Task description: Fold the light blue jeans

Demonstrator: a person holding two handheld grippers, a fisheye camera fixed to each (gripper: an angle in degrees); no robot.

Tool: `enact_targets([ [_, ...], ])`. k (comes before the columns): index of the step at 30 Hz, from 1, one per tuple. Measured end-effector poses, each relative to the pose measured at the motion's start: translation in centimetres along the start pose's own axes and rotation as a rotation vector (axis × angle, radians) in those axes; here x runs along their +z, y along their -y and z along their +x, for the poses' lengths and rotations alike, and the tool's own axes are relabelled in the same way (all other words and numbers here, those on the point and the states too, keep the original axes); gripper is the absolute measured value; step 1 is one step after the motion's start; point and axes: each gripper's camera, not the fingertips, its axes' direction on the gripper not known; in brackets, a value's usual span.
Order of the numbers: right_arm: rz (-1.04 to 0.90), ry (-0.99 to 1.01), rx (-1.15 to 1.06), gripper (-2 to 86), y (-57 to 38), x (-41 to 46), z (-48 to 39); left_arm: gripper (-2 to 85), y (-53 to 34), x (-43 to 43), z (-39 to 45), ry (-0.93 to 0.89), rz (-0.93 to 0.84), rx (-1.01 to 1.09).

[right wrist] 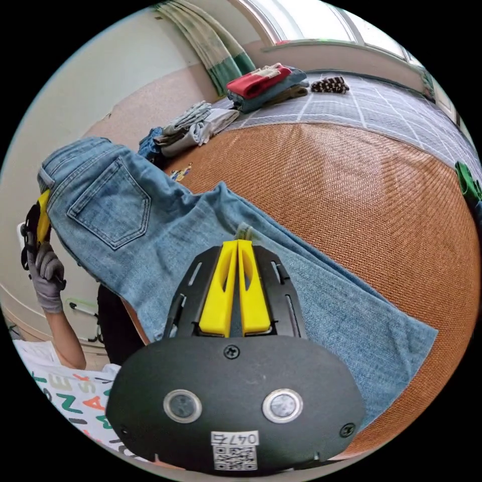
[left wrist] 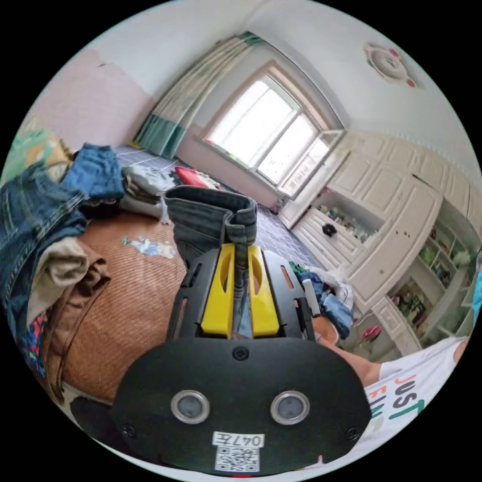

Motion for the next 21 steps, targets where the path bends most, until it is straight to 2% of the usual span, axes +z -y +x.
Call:
enact_targets([
  [2,0.042,0.063,0.043,-1.2,-2.3,-2.4,2.0,4.3,1.2,5.6,12.6,-0.050,-0.087,0.219],
  [3,0.147,0.125,0.082,-1.2,-4.9,-5.2,3.8,4.3,1.1,7.2,15.7,-0.067,-0.111,0.269],
  [5,0.304,0.216,0.167,-1.2,-9.7,-9.6,7.3,4.4,-1.5,14.6,27.3,-0.141,-0.197,0.419],
  [7,0.449,0.282,0.308,-1.2,-16.9,-14.2,12.9,4.7,-5.3,21.2,34.0,-0.190,-0.266,0.464],
  [9,0.501,0.295,0.429,-1.1,-22.4,-16.1,17.2,5.3,-11.0,28.7,38.8,-0.227,-0.369,0.481],
  [10,0.429,0.230,0.529,-1.0,-25.4,-16.2,19.8,6.9,-15.4,33.8,41.1,-0.223,-0.496,0.506],
  [11,0.377,0.181,0.566,-0.9,-26.7,-16.0,20.8,8.3,-19.3,37.6,42.5,-0.195,-0.613,0.504],
  [12,0.317,0.107,0.624,-0.5,-29.5,-16.0,22.4,8.8,-20.8,38.8,42.9,-0.192,-0.656,0.499],
  [13,0.335,0.110,0.632,0.0,-32.3,-16.5,23.4,9.6,-22.7,39.5,43.4,-0.240,-0.681,0.494],
  [16,0.475,0.152,0.673,1.2,-38.0,-19.1,25.3,9.7,-22.9,37.2,43.7,-0.369,-0.598,0.552],
  [19,0.518,0.110,0.621,4.9,-39.1,-21.5,25.8,7.6,-20.8,34.9,40.9,-0.331,-0.552,0.540],
  [21,0.502,0.172,0.556,8.4,-38.0,-21.6,25.8,5.4,-19.7,33.8,37.2,-0.338,-0.550,0.453],
])
